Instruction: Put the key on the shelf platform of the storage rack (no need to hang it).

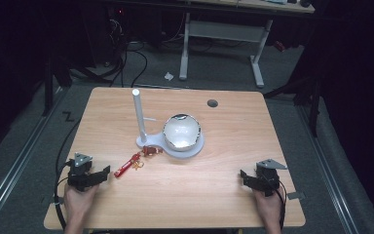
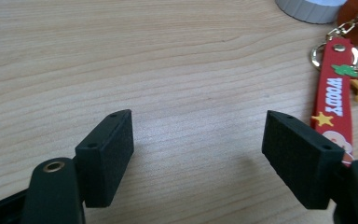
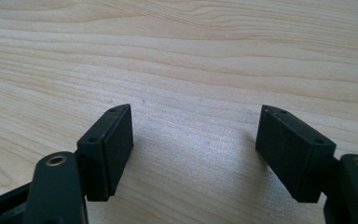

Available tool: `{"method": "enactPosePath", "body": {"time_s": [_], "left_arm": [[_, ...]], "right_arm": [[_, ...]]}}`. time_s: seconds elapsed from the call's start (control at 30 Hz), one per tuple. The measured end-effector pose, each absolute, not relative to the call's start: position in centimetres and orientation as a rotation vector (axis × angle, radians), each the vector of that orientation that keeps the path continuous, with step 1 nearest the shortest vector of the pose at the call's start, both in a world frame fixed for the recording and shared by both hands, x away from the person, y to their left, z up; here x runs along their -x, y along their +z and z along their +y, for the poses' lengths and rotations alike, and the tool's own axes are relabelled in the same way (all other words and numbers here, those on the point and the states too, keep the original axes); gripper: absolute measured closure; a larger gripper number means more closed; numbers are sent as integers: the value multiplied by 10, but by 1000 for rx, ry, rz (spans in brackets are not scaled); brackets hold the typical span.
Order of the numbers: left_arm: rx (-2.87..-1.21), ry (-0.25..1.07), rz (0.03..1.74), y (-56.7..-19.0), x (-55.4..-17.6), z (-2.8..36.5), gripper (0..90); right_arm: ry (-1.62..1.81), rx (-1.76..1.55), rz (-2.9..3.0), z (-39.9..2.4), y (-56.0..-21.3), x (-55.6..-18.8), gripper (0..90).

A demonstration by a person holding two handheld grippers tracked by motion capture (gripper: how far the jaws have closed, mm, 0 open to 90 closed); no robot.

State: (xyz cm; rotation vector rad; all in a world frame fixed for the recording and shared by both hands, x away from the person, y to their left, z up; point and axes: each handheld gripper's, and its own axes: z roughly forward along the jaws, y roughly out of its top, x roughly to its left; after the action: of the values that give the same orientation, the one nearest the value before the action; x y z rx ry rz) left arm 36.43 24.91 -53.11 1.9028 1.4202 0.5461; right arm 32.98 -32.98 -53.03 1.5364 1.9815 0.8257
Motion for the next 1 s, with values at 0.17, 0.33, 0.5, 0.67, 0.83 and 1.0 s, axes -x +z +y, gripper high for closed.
{"method": "enactPosePath", "body": {"time_s": [0.17,0.33,0.5,0.67,0.83,1.0], "left_arm": [[-1877,514,1391,-524,-362,250,255],[-1886,506,1355,-519,-361,245,267],[-1897,492,1311,-513,-361,237,267],[-1926,497,1277,-509,-361,229,260],[-1944,506,1236,-504,-361,218,262],[-1971,503,1193,-499,-363,206,264]], "right_arm": [[826,-1541,1980,-330,-530,-330,277],[826,-1536,1982,-330,-530,-330,277],[826,-1536,1981,-330,-530,-330,277],[826,-1537,1981,-330,-530,-330,277],[826,-1536,1981,-330,-530,-330,277],[827,-1546,1979,-330,-530,-330,277]]}}
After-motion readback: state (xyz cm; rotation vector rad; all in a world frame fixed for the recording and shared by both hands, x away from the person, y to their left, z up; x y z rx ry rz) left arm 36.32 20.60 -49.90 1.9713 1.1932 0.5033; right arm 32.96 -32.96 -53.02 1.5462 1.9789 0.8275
